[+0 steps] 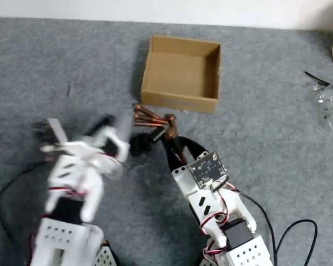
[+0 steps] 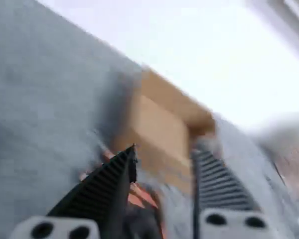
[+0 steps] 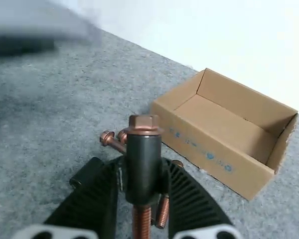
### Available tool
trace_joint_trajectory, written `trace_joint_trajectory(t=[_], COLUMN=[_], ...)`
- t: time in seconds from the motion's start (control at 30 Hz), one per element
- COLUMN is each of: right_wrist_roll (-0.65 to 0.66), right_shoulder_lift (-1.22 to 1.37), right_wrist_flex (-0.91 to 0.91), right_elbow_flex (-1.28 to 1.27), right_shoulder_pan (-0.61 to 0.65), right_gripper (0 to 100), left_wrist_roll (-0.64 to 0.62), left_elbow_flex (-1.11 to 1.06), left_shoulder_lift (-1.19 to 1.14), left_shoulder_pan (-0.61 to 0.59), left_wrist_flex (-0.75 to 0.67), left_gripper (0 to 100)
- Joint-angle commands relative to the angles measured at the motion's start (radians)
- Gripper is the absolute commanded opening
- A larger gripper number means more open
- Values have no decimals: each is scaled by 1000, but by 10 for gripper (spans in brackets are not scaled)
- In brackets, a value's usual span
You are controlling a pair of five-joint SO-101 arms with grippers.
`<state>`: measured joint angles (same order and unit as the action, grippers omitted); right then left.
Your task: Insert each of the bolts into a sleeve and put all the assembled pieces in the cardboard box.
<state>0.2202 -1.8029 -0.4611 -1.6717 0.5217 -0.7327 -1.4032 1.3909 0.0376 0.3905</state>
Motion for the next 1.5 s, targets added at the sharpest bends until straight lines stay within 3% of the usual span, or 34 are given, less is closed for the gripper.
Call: trace_joint_trajectory(t=[0.0,0.07,0.3,0.5,0.6,0.83,1.07,1.3,1.47], right_wrist_roll=[0,0,-2,-2,-2,3,0,5,6], right_shoulder_lift=[-8,-8,-8,-10,-18,-13,-19,-7,90], right_wrist_flex=[16,15,15,-36,-76,-119,-199,-205,-202], right_elbow_flex=[-153,-153,-153,-153,-153,-153,-117,10,292], right_shoulder_pan=[-16,-16,-104,-185,-186,-185,-185,-185,-180], right_gripper=[5,5,5,5,5,5,5,5,5], left_wrist_roll=[-5,55,499,499,566,611,612,612,612], left_elbow_flex=[120,114,111,18,-19,-39,-108,-110,-105], left_shoulder_lift=[15,15,15,12,7,5,5,13,13], left_shoulder_pan=[-289,-294,-242,-153,-120,-114,-119,-119,-119], left_wrist_flex=[163,203,348,264,232,230,83,72,75], left_gripper=[21,8,5,5,5,5,5,5,5])
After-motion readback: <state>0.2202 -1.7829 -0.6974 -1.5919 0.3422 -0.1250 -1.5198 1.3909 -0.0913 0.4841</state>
